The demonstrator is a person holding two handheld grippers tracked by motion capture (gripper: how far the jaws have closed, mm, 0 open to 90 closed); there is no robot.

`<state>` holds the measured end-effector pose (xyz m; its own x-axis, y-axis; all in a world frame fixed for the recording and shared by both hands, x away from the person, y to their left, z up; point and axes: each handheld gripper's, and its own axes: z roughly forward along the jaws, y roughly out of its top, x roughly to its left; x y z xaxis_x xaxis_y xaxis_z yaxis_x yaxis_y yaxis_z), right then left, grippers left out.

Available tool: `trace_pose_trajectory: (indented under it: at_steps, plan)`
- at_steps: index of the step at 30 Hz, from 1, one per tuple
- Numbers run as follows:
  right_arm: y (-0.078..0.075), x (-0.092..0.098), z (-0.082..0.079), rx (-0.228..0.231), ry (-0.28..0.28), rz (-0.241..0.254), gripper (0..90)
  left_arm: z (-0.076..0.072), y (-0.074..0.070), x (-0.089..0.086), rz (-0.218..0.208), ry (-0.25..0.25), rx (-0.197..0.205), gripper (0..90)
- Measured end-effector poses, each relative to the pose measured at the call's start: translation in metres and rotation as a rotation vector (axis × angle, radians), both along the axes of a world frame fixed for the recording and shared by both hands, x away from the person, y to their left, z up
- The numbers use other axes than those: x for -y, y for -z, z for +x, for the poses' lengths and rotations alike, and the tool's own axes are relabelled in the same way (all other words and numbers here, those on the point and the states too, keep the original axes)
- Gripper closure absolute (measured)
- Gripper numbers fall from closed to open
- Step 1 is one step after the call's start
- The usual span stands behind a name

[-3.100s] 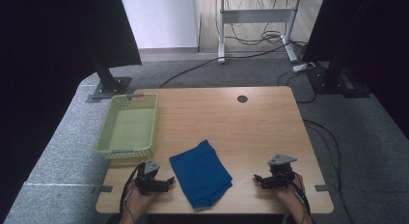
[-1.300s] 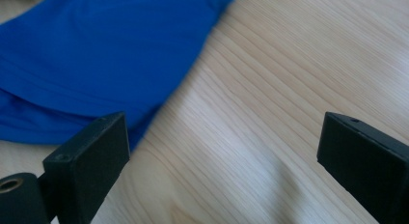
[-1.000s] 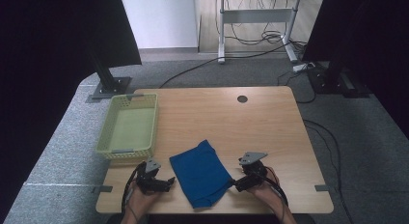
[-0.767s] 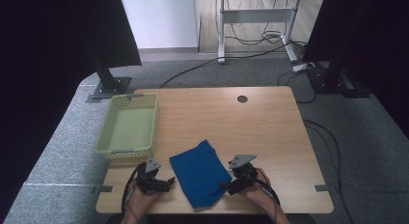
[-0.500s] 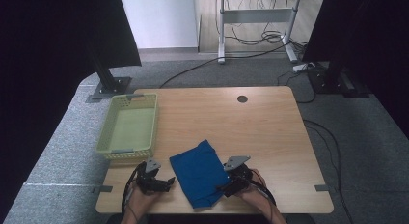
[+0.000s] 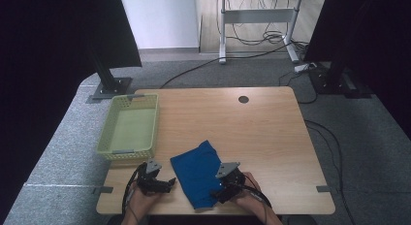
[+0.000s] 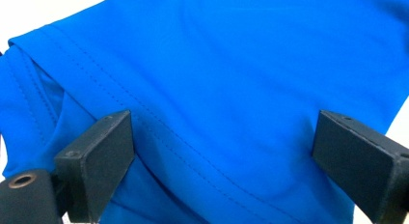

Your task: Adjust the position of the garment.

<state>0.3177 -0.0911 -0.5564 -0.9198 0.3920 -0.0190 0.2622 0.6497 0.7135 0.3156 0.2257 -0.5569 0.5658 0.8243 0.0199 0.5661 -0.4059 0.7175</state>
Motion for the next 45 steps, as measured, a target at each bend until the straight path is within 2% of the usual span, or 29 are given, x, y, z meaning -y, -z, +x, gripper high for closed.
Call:
trace_pose_trajectory:
  at_steps: [2, 3, 5, 6, 11, 12, 17, 18, 20, 21, 23, 24, 27, 29, 30, 32, 34, 35, 37, 39, 40, 45]
  plan:
    - [0.0, 0.001, 0.0, 0.002, 0.003, 0.003, 8.2, 0.0, 0.0, 0.0, 0.0, 0.0, 0.0, 1.9]
    - [0.0, 0.001, 0.001, 0.001, 0.027, 0.006, 8.4, 0.0, 0.0, 0.0, 0.0, 0.0, 0.0, 1.9]
    - [0.0, 0.002, 0.001, 0.002, 0.037, 0.006, 8.4, 0.0, 0.0, 0.0, 0.0, 0.0, 0.0, 1.9]
    - [0.001, 0.005, 0.003, 0.004, 0.078, 0.007, 8.5, 0.0, 0.0, 0.0, 0.0, 0.0, 0.0, 1.9]
    - [0.001, 0.006, 0.004, 0.003, 0.093, 0.007, 8.4, 0.0, 0.0, 0.0, 0.001, 0.0, 0.0, 1.9]
    - [0.001, 0.017, 0.008, -0.005, 0.174, 0.011, 8.6, 0.0, 0.0, 0.0, 0.001, 0.001, 0.0, 1.9]
    - [0.001, 0.021, 0.009, -0.005, 0.198, 0.007, 8.9, 0.0, 0.0, 0.0, 0.001, 0.001, 0.0, 1.9]
    - [0.001, 0.025, 0.01, -0.006, 0.221, 0.007, 8.9, 0.0, 0.0, 0.0, 0.001, 0.001, 0.0, 1.9]
    - [0.001, 0.025, 0.01, -0.006, 0.221, 0.007, 8.9, 0.0, 0.0, 0.0, 0.001, 0.001, 0.0, 1.9]
    - [0.001, 0.032, 0.009, -0.007, 0.268, 0.009, 8.9, 0.0, 0.0, 0.0, 0.001, 0.001, 0.0, 1.9]
    - [0.001, 0.032, 0.009, -0.007, 0.268, 0.009, 8.9, 0.0, 0.0, 0.0, 0.001, 0.0, 0.0, 1.9]
    - [0.0, 0.037, 0.007, -0.011, 0.318, 0.003, 8.9, 0.0, 0.0, 0.0, 0.001, 0.0, 0.0, 1.9]
    - [0.0, 0.039, 0.004, -0.015, 0.344, 0.001, 8.9, 0.0, 0.0, 0.0, 0.001, 0.001, 0.0, 1.9]
    - [0.0, 0.039, 0.004, -0.015, 0.344, 0.001, 8.9, 0.0, 0.0, 0.0, 0.001, 0.001, 0.0, 1.9]
    - [-0.003, 0.04, -0.001, -0.039, 0.306, -0.007, 10.5, 0.0, 0.0, 0.0, 0.001, 0.0, 0.0, 1.9]
    - [-0.005, 0.043, -0.003, -0.058, 0.27, 0.022, 12.4, 0.0, 0.0, 0.0, 0.001, 0.001, 0.0, 1.9]
    - [-0.004, 0.045, -0.004, -0.059, 0.265, 0.024, 12.3, 0.0, 0.0, 0.0, 0.001, 0.001, 0.0, 1.9]
    - [-0.003, 0.046, -0.006, -0.054, 0.241, 0.022, 12.1, 0.0, 0.0, 0.0, 0.001, 0.001, 0.0, 1.9]
    - [-0.003, 0.045, -0.008, -0.057, 0.229, 0.02, 12.1, 0.0, 0.0, 0.0, 0.001, 0.001, 0.0, 1.9]
    - [-0.003, 0.045, -0.008, -0.057, 0.229, 0.02, 11.7, 0.0, 0.0, 0.0, 0.001, 0.001, 0.0, 1.9]
    - [-0.005, 0.041, -0.014, -0.072, 0.168, 0.024, 13.7, 0.0, 0.0, 0.0, 0.001, 0.001, 0.0, 1.9]
    - [-0.009, 0.042, -0.016, -0.055, 0.164, 0.047, 15.0, 0.0, 0.0, 0.0, 0.001, 0.001, 0.0, 1.9]
